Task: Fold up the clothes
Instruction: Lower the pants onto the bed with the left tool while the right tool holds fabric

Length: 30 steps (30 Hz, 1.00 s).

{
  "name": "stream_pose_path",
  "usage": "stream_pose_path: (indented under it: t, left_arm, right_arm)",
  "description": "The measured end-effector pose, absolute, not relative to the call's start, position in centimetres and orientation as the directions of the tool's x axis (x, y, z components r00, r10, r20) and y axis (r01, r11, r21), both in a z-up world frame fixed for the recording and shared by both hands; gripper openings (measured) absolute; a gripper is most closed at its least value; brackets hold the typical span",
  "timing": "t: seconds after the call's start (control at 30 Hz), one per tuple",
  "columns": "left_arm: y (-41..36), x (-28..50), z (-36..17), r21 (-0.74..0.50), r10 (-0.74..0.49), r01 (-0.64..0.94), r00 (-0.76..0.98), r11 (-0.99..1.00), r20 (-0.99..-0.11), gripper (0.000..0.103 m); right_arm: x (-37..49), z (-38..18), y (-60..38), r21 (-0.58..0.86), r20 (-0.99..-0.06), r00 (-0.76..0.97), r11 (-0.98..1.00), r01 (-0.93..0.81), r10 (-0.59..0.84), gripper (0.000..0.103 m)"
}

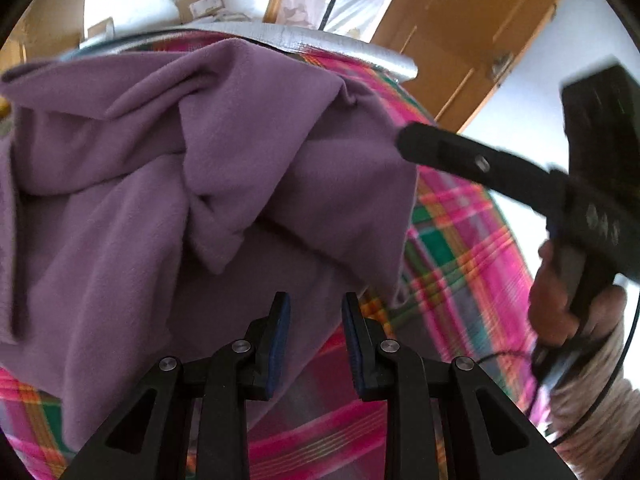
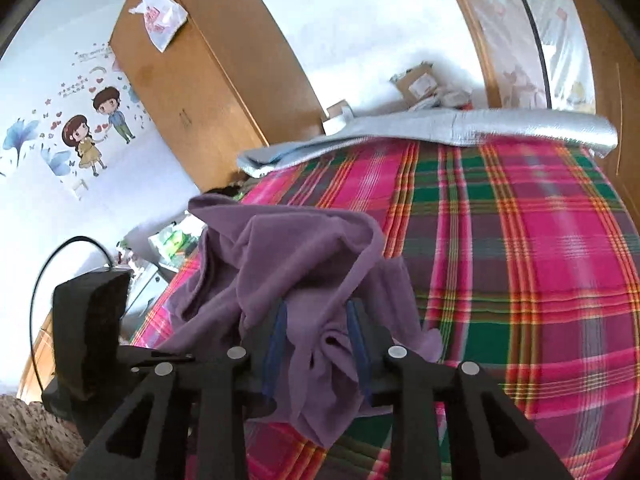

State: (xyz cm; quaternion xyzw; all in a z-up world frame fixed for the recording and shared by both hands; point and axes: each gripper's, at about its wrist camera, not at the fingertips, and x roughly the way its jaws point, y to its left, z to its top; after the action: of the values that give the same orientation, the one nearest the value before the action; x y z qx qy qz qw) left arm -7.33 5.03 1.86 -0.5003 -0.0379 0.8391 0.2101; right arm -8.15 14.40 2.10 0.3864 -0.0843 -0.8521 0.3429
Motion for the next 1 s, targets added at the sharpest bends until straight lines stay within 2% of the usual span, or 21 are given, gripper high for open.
stream_pose_path:
  t: [0.13,0.37,0.6,0.73,0.8,0.83,0.87,0.93,1.0]
  left_arm:
    - [6.4,-6.8,1.0,-0.155,0.306,-0.363,-0.406,-0.919,-0.861,0.027]
    - [7.5,-6.0,0.2,-0.14,0.323,-0.432,-0.387,-0.891,-0.863,0.027]
    - [8.8,-5.8,-0.2,0.035,0.206,-0.443,-0.484,-0.896,-0.851,0.029]
    - [8.2,-5.9,-0.2,-0.005,0.228,-0.419,-0.484,-0.908,-0.845,0.03]
    - [7.7,-6.1,-0.1,-0.03,0.244,-0.412,-0.478,-0.911,-0.844,0.024]
    - [7.3,-6.1,-0.1,-0.042,0.249,-0.403,-0.476,-0.914,-0.843,0.016]
    - [6.8,-6.2,0.0,-0.059,0.258,-0.395,-0.474,-0.917,-0.842,0.008]
    - [5.7,-6.4,0.3,-0.092,0.277,-0.379,-0.47,-0.921,-0.838,0.005]
    - [4.8,-6.4,0.5,-0.123,0.296,-0.365,-0.469,-0.923,-0.832,0.004]
  right_arm:
    - [-8.5,1.8,14.1,0.412,-0.608,-0.458,-0.751,0.516,-0.649,0.032]
    - [-9.2,1.5,14.2,0.424,-0.612,-0.466,-0.763,0.488,-0.639,0.032]
    - [-9.5,1.6,14.0,0.427,-0.604,-0.472,-0.761,0.488,-0.642,0.032]
    - [-9.9,1.8,13.9,0.434,-0.593,-0.476,-0.755,0.491,-0.65,0.031]
    - [-10.1,1.8,13.8,0.436,-0.59,-0.476,-0.753,0.492,-0.653,0.023]
    - [-10.1,1.9,13.7,0.434,-0.59,-0.477,-0.754,0.493,-0.652,0.016]
    - [-10.1,1.9,13.6,0.428,-0.59,-0.482,-0.757,0.494,-0.648,0.013]
    - [-10.1,2.0,13.5,0.416,-0.59,-0.491,-0.763,0.495,-0.641,0.005]
    - [-9.9,2.3,13.5,0.393,-0.588,-0.508,-0.771,0.501,-0.63,0.003]
